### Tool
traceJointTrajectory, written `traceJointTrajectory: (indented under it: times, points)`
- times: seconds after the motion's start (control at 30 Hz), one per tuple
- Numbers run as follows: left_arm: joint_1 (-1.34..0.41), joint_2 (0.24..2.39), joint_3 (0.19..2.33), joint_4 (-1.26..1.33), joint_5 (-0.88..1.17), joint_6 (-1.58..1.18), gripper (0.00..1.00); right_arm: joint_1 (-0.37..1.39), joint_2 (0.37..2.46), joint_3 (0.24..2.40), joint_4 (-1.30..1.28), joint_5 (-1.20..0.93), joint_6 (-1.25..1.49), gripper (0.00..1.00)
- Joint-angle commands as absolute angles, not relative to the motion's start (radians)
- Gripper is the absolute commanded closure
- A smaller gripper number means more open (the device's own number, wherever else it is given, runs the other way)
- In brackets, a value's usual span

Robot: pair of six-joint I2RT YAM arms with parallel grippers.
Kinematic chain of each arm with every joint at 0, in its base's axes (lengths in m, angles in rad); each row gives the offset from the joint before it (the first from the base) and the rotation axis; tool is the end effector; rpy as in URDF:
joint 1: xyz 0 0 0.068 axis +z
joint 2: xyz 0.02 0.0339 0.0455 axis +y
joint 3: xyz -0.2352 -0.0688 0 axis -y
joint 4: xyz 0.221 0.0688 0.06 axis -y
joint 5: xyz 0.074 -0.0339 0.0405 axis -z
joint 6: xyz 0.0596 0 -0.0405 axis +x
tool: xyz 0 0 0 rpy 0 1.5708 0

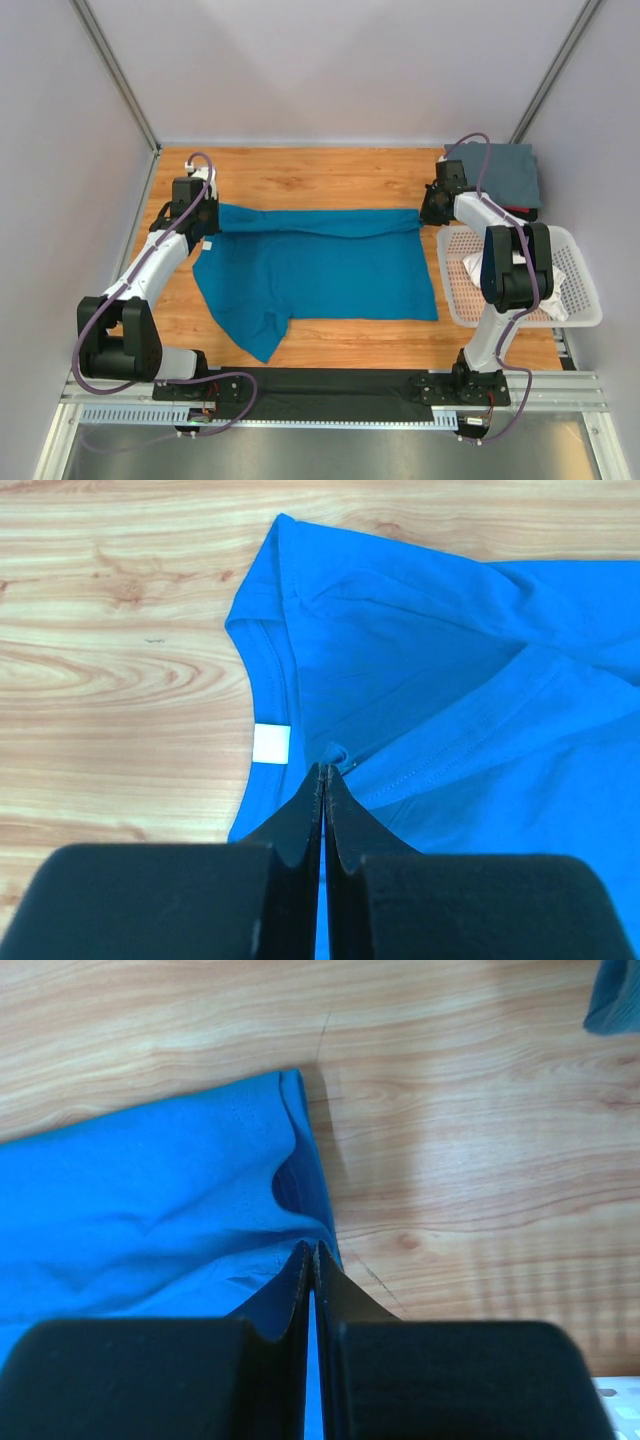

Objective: Fold and stack the t-shirts
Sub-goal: Fold the tshirt

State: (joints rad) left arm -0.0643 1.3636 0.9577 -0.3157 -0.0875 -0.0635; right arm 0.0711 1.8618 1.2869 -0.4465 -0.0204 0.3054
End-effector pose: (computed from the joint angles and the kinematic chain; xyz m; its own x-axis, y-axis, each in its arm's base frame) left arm 0.2982 -0.0140 0.2234 -0.6578 -0.0210 -0.7529 -0.0433 0.9990 0.0100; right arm 0.3743 0.0279 0.1551 -0.8359 0.2418 -0.4928 0.1779 0.9686 0.1736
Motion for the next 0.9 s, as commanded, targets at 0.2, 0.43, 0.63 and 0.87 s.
traceJointTrajectory:
  times: [0.2, 0.43, 0.63, 0.87]
  points:
    - [-0.060, 1.347, 0.966, -0.385, -0.057, -0.038, 1.00, 0.087, 1.844, 1.299, -0.518, -0.034, 0.279, 1.00]
    - [-0.064, 1.354, 0.963, -0.414, -0.012, -0.038, 1.00, 0.086, 1.870, 1.338, -0.548, -0.020, 0.273, 1.00]
    - [-0.067, 1.353, 0.986, -0.457, -0.025, -0.023, 1.00, 0.090, 1.865, 1.356, -0.566, -0.023, 0.262, 0.77]
    - [-0.067, 1.312, 1.058, -0.531, 0.021, -0.028, 0.65, 0.092, 1.821, 1.402, -0.575, -0.054, 0.255, 0.50]
